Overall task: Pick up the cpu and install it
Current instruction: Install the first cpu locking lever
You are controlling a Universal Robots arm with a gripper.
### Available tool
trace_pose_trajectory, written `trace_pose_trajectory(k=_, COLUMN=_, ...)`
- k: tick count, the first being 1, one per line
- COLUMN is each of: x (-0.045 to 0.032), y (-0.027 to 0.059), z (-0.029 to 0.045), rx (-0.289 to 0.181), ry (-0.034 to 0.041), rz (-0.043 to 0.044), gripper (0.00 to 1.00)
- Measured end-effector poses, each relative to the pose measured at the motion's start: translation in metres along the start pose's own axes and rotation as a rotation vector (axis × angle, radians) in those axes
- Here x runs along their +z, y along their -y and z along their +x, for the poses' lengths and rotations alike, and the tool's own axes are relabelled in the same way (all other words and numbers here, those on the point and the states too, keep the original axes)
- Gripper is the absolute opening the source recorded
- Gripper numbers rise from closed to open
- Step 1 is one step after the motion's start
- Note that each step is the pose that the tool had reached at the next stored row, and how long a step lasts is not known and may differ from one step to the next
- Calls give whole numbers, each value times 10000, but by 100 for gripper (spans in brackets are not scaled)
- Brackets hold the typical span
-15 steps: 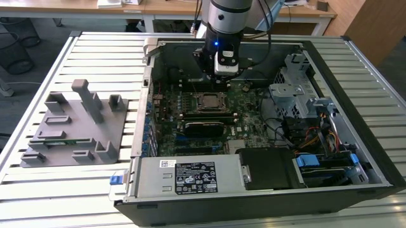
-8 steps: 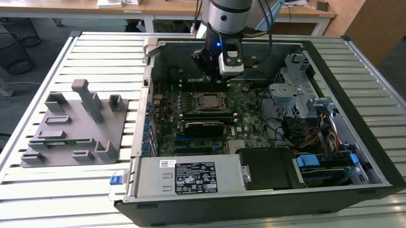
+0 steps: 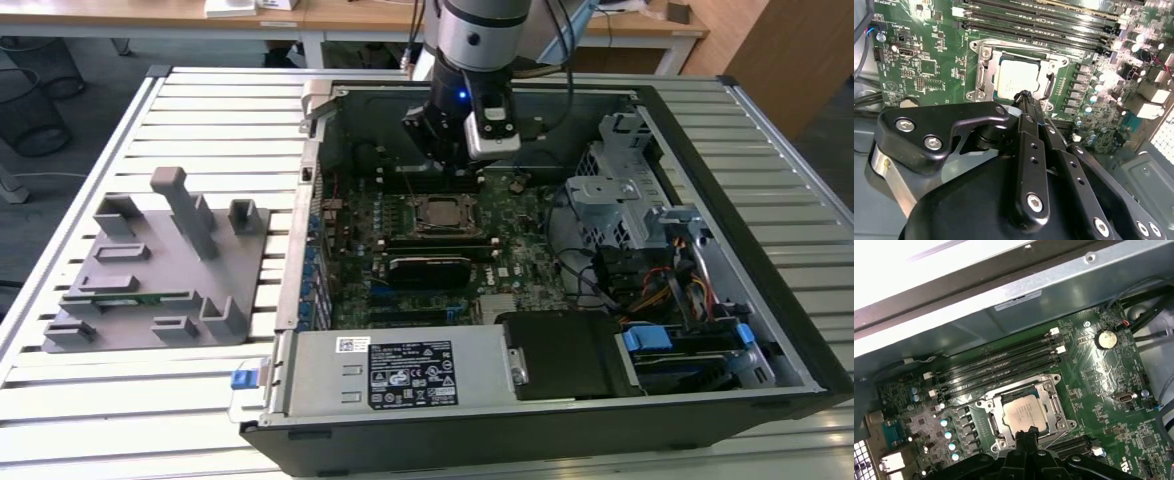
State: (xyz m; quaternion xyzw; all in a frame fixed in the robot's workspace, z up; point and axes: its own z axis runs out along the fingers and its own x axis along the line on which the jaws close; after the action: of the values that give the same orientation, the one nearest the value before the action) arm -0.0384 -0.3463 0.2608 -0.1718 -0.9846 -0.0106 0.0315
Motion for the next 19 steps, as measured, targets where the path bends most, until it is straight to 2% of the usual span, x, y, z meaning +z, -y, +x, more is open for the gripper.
trace_pose_trajectory(k=7, x=16, y=1, z=-1, rx=-1165, ry=-5, rz=77, gripper=11)
trace_pose_trajectory(k=8, x=18, y=4, z=4, rx=-1191, ry=17, rz=45, gripper=11)
trace_pose_trajectory(k=10, x=24, y=12, z=27, rx=-1202, ry=74, rz=-114, gripper=11)
trace_pose_trajectory(k=12, x=27, y=19, z=47, rx=-1212, ry=196, rz=-241, gripper=11)
trace_pose_trajectory(k=13, x=27, y=22, z=56, rx=-1224, ry=257, rz=-274, gripper=11)
trace_pose_trajectory(k=15, x=29, y=22, z=58, rx=-1349, ry=314, rz=-291, gripper=11)
trace_pose_trajectory(k=19, x=40, y=23, z=58, rx=-2051, ry=307, rz=-260, gripper=11)
